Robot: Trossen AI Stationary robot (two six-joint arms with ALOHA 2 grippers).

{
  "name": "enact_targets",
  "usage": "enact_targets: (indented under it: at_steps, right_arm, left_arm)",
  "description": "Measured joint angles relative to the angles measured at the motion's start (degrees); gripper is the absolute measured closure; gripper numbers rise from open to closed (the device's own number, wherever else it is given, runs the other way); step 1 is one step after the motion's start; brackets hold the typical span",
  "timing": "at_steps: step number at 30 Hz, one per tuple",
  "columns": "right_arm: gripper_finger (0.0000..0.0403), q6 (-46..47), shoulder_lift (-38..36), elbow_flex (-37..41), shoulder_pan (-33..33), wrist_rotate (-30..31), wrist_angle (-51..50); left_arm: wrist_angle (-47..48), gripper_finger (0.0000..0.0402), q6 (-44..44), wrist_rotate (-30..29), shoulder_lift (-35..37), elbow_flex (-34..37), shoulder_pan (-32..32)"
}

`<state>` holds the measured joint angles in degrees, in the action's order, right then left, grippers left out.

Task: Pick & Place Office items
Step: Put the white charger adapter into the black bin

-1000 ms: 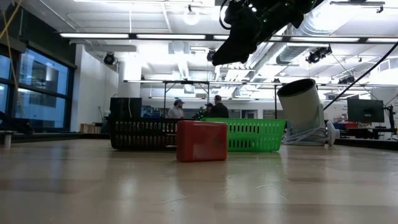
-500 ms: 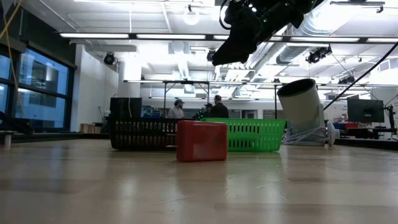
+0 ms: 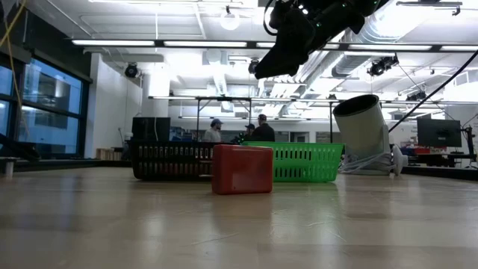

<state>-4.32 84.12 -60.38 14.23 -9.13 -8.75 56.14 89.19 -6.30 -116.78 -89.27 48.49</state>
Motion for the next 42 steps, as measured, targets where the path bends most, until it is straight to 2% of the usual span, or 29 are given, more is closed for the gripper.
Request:
enact_targets:
  at_steps: [12,24,28,33,42]
  right_arm:
    - [0.0257,0.0,0.0,0.0,0.0,0.0,0.2]
    - [0.0257,0.0,0.0,0.0,0.0,0.0,0.4]
    - [0.0257,0.0,0.0,0.0,0.0,0.0,0.4]
    - [0.0257,0.0,0.0,0.0,0.0,0.0,0.4]
    - [0.0257,0.0,0.0,0.0,0.0,0.0,0.4]
  left_arm:
    - [1.3,0.0261,-4.6,-6.3,3.3,0.0,-0.8]
    - [7.2,0.0262,-16.2,-10.0,9.8,0.0,-6.6]
    - [9.6,0.0262,-21.1,-10.2,12.7,0.0,-10.1]
    - [11.1,0.0262,-31.7,-10.1,16.5,0.0,-15.9]
    - [15.0,0.0262,-47.9,-7.0,19.6,0.0,-30.4]
